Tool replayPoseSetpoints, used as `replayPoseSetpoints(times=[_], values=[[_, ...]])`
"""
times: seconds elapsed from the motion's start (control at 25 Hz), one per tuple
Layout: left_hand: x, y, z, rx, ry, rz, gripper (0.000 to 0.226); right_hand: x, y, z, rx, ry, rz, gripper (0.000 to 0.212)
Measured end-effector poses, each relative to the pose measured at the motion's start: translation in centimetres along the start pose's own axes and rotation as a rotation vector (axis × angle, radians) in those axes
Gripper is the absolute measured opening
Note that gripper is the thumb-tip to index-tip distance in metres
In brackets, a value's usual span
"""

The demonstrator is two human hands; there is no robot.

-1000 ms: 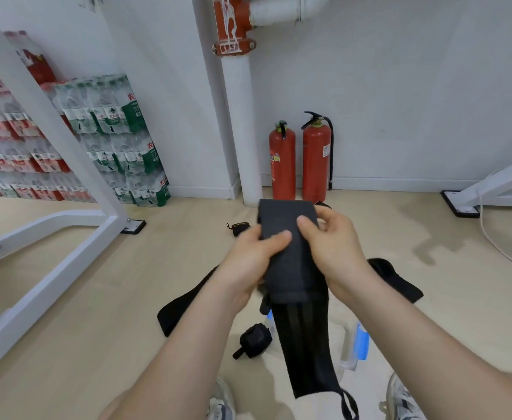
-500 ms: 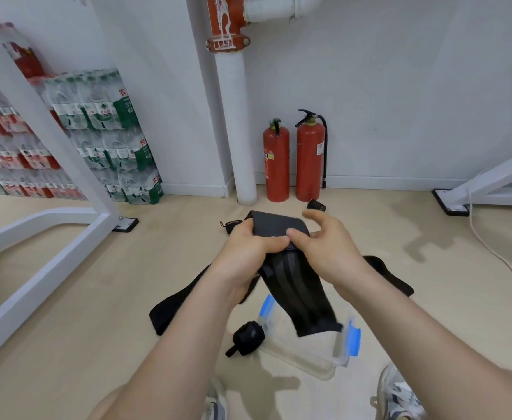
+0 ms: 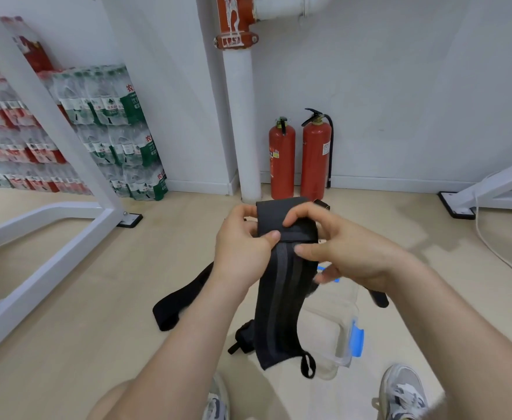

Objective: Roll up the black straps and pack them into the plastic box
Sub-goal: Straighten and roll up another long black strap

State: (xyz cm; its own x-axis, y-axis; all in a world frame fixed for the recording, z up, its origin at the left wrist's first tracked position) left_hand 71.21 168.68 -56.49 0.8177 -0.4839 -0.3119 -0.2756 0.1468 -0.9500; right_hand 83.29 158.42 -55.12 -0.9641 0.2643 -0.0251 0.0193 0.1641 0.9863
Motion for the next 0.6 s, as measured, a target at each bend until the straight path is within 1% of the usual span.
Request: replayPoseSetpoints(times=[0.04, 0.08, 0.12, 0.16, 0.24, 0.28, 0.32, 0.36, 0.4, 0.44, 0.52, 0.56, 0.6], values=[[0.1, -0.1, -0.1, -0.005, 0.003, -0.068, 0.030, 0.1, 0.0, -0.2, 0.059, 0.072, 0.169, 0.025], [0.1, -0.1, -0.2, -0.015, 0.010, -0.127, 0.028, 0.2, -0.1, -0.2, 0.094, 0.092, 0.325, 0.024], [0.2, -0.1, -0.1, -0.035, 0.016, -0.178, 0.026, 0.2, -0.4, 0.0, 0.101, 0.073, 0.429, 0.024], [0.3, 0.0, -0.1, -0.069, 0.026, -0.223, 0.024, 0.3, -0.7, 0.3, 0.093, 0.029, 0.493, 0.025], [0.7, 0.2, 0.0, -0.136, 0.073, -0.283, 0.019, 0.6, -1.3, 0.9, 0.052, -0.102, 0.540, 0.027], [1.0, 0.5, 0.1, -0.153, 0.116, -0.293, 0.020, 0.7, -1.4, 1.1, 0.028, -0.168, 0.566, 0.027], [1.3, 0.8, 0.2, -0.162, 0.182, -0.284, 0.027, 0.6, -1.5, 1.3, 0.002, -0.231, 0.620, 0.027], [1.6, 1.3, 0.2, -0.164, 0.263, -0.228, 0.034, 0.3, -1.4, 1.4, -0.029, -0.298, 0.704, 0.027], [1.8, 1.8, 0.1, -0.157, 0.356, -0.105, 0.039, -0.4, -1.2, 1.4, -0.068, -0.371, 0.802, 0.027], [2.0, 2.3, -0.1, -0.135, 0.448, 0.083, 0.040, -1.4, -0.9, 1.3, -0.106, -0.447, 0.893, 0.027], [2.3, 3.5, -0.7, -0.122, 0.596, 0.505, 0.032, -3.4, -0.6, 1.0, -0.146, -0.598, 0.979, 0.028], [2.2, 3.7, -1.1, -0.142, 0.656, 0.657, 0.025, -4.1, -0.8, 1.0, -0.142, -0.668, 0.957, 0.029], [2.1, 3.8, -1.6, -0.171, 0.720, 0.716, 0.020, -4.5, -1.0, 1.0, -0.129, -0.727, 0.905, 0.030]])
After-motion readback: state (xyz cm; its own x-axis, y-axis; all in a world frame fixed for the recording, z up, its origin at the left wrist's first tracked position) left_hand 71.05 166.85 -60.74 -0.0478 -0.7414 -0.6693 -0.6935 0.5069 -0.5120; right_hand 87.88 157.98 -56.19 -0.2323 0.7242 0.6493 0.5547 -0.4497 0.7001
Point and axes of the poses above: each hand's wrist, its own z-axis towards the middle knuckle, its own x-axis out of the palm, y = z × x, the point moved 3 cm from there along z, towards the middle knuckle, and after that the axes turned 8 degrees about z, right-handed, at the moved point
